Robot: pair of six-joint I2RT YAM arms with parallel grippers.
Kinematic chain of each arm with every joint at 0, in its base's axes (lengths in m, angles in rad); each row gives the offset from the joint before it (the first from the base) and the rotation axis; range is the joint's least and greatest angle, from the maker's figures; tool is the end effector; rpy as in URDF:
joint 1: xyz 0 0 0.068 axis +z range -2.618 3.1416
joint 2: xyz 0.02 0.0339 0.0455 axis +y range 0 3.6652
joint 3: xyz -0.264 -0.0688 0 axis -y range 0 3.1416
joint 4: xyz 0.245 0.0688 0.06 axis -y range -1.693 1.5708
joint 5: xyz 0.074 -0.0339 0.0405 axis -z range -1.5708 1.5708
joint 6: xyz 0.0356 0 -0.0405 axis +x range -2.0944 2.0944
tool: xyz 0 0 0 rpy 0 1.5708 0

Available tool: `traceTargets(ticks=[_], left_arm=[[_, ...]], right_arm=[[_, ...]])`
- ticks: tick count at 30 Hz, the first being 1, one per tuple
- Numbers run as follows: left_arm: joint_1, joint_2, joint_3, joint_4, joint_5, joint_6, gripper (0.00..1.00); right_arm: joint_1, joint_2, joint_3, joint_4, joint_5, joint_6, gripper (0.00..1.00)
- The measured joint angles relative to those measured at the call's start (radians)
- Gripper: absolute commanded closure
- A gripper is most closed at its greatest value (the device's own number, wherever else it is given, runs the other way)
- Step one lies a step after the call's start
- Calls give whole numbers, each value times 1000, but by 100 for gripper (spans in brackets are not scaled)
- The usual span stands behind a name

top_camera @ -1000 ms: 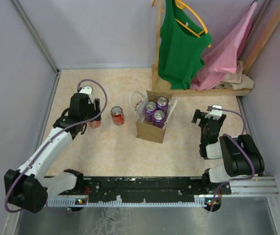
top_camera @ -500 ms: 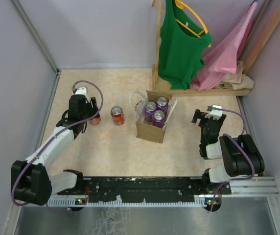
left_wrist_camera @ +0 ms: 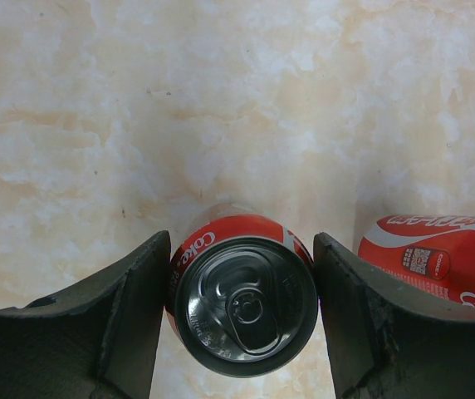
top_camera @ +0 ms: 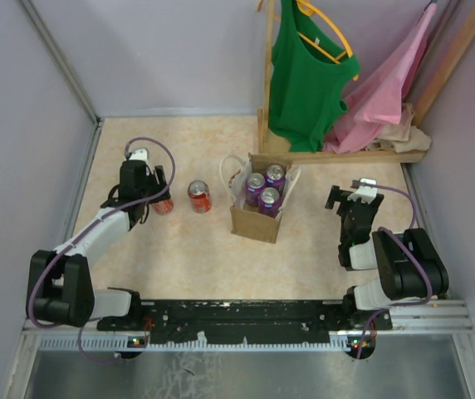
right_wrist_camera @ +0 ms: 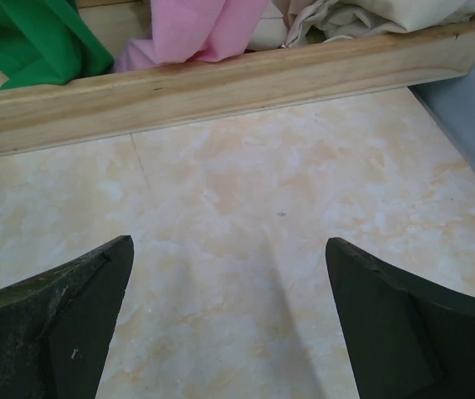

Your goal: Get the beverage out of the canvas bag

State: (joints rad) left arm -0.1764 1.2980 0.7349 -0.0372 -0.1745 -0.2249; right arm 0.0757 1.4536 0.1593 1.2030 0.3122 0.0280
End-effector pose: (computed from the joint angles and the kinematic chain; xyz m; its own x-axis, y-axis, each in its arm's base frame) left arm 0.2748 -0.0427 0.2261 -0.5492 -0.1252 -0.8263 -0.0930 0.9917 -0.0884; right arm 0.2214 0.0058 0.1465 -0.0844 0.0203 -0.9962 0.2355 0.9719 -0.0001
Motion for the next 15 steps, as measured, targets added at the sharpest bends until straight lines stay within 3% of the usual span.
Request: traceTargets(ticks=[6, 7, 8, 15], left_arm=[[4, 22, 0, 24, 11, -9, 36], [4, 23, 0, 27, 11, -11, 16], [4, 23, 0, 27, 11, -11, 2], [4, 13, 8, 33, 10, -19, 0]], right_arm=[[0, 0, 0, 0, 0, 0, 1], [0, 0, 0, 0, 0, 0, 1], [0, 0, 0, 0, 0, 0, 1], [0, 0, 0, 0, 0, 0, 1]])
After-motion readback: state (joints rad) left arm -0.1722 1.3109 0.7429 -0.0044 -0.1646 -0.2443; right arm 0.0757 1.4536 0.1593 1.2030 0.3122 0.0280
